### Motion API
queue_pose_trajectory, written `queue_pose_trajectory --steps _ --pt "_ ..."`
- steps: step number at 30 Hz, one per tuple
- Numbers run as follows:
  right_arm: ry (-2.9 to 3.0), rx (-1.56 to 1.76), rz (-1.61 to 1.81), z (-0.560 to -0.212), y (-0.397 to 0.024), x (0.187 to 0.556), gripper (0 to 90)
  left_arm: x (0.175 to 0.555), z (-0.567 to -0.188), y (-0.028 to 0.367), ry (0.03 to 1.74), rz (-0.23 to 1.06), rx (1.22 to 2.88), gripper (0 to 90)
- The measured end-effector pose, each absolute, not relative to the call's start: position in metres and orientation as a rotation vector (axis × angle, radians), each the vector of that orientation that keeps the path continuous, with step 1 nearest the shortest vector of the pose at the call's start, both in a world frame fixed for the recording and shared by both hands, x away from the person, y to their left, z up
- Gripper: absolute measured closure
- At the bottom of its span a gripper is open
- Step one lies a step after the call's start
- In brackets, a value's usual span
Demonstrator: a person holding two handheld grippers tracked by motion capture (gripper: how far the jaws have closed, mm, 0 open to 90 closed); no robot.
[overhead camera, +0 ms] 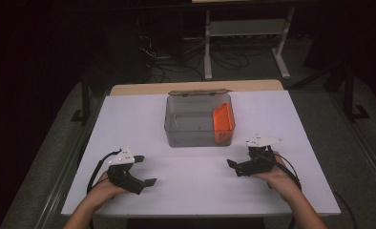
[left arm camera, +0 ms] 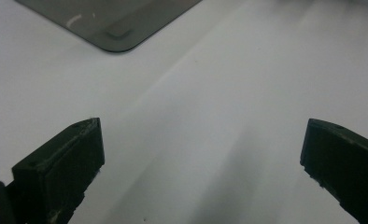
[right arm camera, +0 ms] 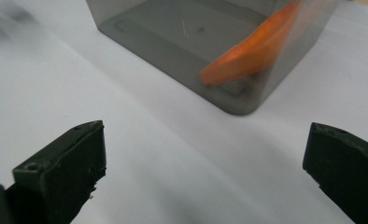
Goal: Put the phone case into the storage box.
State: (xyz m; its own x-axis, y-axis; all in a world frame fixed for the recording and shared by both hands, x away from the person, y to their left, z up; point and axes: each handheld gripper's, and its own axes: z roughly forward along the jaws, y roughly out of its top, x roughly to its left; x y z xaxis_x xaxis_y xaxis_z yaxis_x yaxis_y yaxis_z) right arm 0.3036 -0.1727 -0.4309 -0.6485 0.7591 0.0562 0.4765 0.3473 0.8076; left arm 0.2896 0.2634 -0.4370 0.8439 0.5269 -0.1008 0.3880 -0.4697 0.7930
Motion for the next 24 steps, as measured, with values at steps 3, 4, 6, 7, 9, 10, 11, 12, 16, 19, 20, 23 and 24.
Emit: queue_pose_trajectory --steps 3,4,6,7,9,10,11,12,16,19,20,23,24 --pt "2.283 1.108 1.201 -0.434 -0.176 0.299 0.0 0.289 -0.437 0.263 0.667 0.195 2.120 0.0" --pt "2.282 1.101 1.199 -0.435 -0.178 0.298 0.0 0.289 -0.437 0.263 0.667 0.195 2.120 0.0" --pt "2.280 1.109 1.198 -0.437 -0.179 0.297 0.0 0.289 -0.437 0.263 0.667 0.195 2.120 0.0" --pt "2.279 1.109 1.197 -0.438 -0.181 0.295 0.0 0.289 -0.437 0.263 0.667 0.195 2.120 0.0" --pt "2.277 1.108 1.194 -0.439 -0.182 0.294 0.0 0.289 -0.437 0.263 0.667 0.195 2.121 0.0" --pt "2.275 1.110 1.195 -0.439 -0.184 0.293 0.0 0.289 -0.437 0.263 0.666 0.195 2.120 0.0" --pt "2.274 1.109 1.195 -0.439 -0.184 0.292 0.0 0.289 -0.437 0.263 0.666 0.196 2.120 0.0" --pt "2.276 1.104 1.190 -0.439 -0.186 0.291 0.0 0.289 -0.437 0.263 0.668 0.196 2.119 0.0" --pt "2.271 1.113 1.193 -0.441 -0.191 0.287 0.0 0.289 -0.437 0.263 0.667 0.196 2.119 0.0" --pt "2.276 1.119 1.183 -0.444 -0.194 0.283 0.0 0.289 -0.437 0.263 0.666 0.198 2.119 0.0" --pt "2.279 1.123 1.179 -0.445 -0.194 0.282 0.0 0.289 -0.437 0.263 0.665 0.198 2.120 0.0" --pt "2.281 1.121 1.166 -0.447 -0.195 0.281 0.0 0.289 -0.437 0.263 0.664 0.196 2.121 0.0" --pt "2.280 1.120 1.167 -0.447 -0.195 0.281 0.0 0.289 -0.437 0.263 0.664 0.196 2.121 0.0"
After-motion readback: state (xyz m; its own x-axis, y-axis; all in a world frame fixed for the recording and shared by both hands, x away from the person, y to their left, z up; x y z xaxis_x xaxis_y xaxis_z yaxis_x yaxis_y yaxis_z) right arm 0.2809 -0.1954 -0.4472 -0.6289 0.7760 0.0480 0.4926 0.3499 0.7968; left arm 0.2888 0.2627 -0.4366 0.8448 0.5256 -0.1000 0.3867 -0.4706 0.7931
